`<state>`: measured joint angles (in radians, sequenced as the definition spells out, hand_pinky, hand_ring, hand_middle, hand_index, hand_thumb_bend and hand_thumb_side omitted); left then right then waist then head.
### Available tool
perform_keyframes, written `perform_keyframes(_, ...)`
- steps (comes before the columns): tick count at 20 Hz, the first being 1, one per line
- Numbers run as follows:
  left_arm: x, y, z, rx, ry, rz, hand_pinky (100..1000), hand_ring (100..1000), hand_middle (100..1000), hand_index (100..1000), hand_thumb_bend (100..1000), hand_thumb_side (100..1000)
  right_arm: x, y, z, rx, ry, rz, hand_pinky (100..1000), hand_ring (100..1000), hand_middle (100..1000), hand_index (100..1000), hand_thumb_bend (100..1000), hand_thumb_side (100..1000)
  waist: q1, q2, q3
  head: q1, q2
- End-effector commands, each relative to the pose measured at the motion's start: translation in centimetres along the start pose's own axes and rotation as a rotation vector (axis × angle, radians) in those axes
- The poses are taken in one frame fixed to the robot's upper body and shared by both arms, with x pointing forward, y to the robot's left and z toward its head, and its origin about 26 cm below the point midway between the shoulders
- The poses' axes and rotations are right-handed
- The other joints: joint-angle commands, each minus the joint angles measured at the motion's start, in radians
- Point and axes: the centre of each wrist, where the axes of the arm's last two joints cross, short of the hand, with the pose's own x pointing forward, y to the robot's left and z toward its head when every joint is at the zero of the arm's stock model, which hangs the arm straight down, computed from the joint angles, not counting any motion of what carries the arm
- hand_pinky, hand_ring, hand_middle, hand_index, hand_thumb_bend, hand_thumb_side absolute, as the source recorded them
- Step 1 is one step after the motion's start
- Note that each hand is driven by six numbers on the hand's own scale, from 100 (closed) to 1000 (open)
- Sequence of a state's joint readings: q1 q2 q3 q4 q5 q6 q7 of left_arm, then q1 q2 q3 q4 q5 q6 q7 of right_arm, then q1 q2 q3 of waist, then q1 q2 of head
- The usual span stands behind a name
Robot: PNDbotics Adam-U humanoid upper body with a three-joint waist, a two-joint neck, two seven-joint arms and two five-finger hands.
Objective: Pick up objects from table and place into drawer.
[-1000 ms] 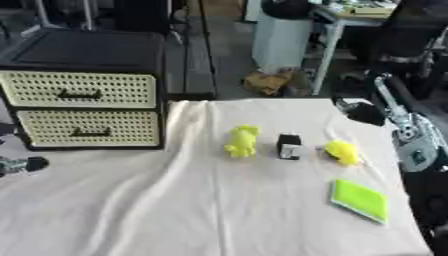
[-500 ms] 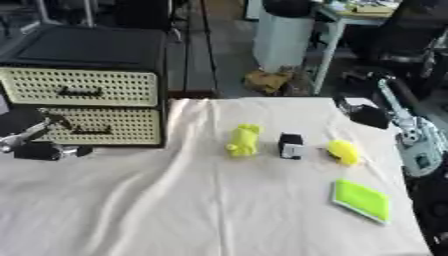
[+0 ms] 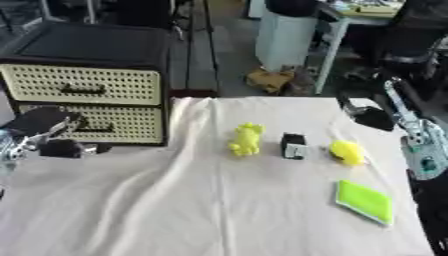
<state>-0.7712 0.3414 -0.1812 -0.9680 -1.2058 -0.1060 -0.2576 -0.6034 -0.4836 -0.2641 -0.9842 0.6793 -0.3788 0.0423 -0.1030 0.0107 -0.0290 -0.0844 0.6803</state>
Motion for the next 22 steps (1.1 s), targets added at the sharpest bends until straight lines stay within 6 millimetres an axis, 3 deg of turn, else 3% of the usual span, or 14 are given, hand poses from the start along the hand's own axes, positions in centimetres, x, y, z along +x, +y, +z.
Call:
perform_keyframes(1,-0.1,1.1,-0.5,0.051,0.016,-0.002,100,100,100,809,744,1000,0.8,-1.9,-1.0,-0.039,-0.039,0.016,831,944,844,900,396,485,0.001,-0.006,-0.005,0.006,-0.01)
perform_keyframes(13,-0.2,-0.6,-0.9,0.101,0.073,0.007,100,100,100,835,733,1000,1.2,-1.7,-1.3,-0.038,-0.054,0.004,831,945,844,899,392,489,-0.002,0.009,-0.026,0.016,-0.018)
perform_keyframes(19,-0.4,-1.3,-0.7,-0.026,0.052,-0.009,100,100,100,635,707,1000,1.1,-1.8,-1.2,-0.042,-0.051,0.005,832,945,843,898,389,490,-0.002,0.012,-0.027,0.014,-0.017)
perform_keyframes(20,-0.4,-1.2,-0.6,-0.043,0.048,-0.01,100,100,100,568,700,1000,1.1,-1.7,-1.2,-0.042,-0.05,0.004,832,946,843,898,389,489,-0.002,0.012,-0.027,0.013,-0.017)
perform_keyframes(22,-0.5,-0.9,-0.4,-0.059,0.045,-0.01,100,100,100,550,696,1000,1.0,-1.7,-1.2,-0.042,-0.048,0.004,832,946,843,898,389,489,-0.002,0.012,-0.025,0.012,-0.018)
